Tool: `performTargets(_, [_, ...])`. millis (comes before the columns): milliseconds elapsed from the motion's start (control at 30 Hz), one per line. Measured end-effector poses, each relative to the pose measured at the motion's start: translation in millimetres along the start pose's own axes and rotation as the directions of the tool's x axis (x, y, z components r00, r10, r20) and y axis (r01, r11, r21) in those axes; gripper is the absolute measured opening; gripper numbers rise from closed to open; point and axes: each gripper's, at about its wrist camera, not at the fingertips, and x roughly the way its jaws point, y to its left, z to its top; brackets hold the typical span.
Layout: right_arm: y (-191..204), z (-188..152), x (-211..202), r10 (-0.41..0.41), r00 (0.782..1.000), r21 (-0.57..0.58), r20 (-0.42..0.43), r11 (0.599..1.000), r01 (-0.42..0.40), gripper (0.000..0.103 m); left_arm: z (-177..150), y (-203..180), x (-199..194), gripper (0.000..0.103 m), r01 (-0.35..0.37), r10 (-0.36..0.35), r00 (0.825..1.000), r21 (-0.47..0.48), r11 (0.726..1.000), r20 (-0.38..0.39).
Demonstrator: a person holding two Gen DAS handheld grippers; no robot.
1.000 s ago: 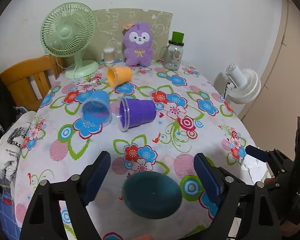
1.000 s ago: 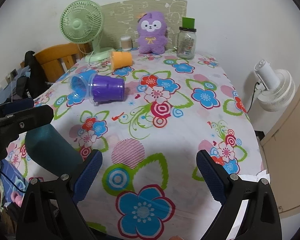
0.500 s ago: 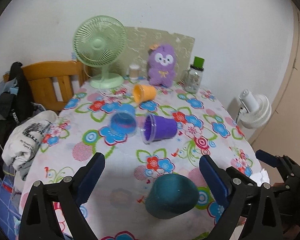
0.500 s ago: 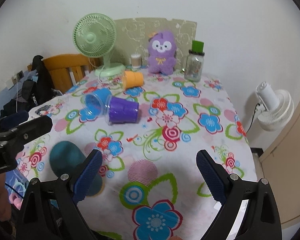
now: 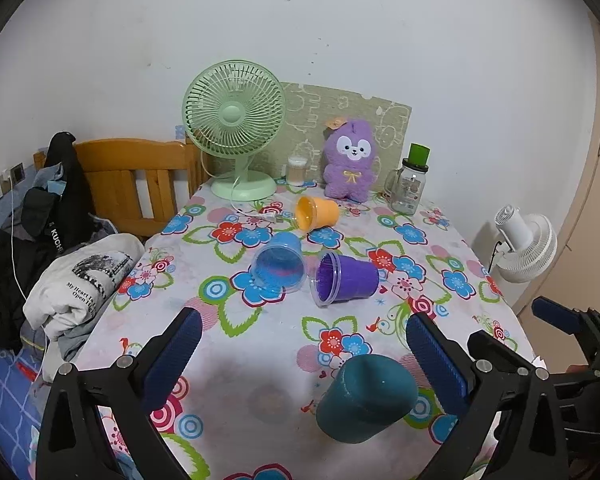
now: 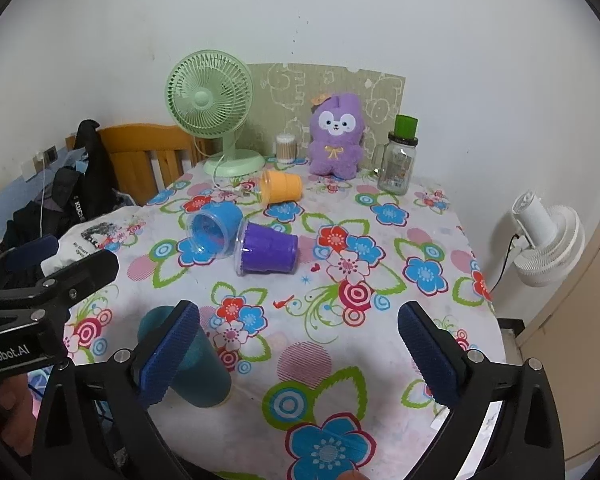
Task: Flip cup upside down
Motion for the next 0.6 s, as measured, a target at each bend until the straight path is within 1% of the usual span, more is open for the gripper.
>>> performTargets(600, [8, 1, -7, 0.004, 1.000, -0.016, 0.013, 1.000, -0.003, 0.101, 0, 5, -10, 0.103, -0.002, 0.002, 1.000, -0.015, 1.000, 0.012])
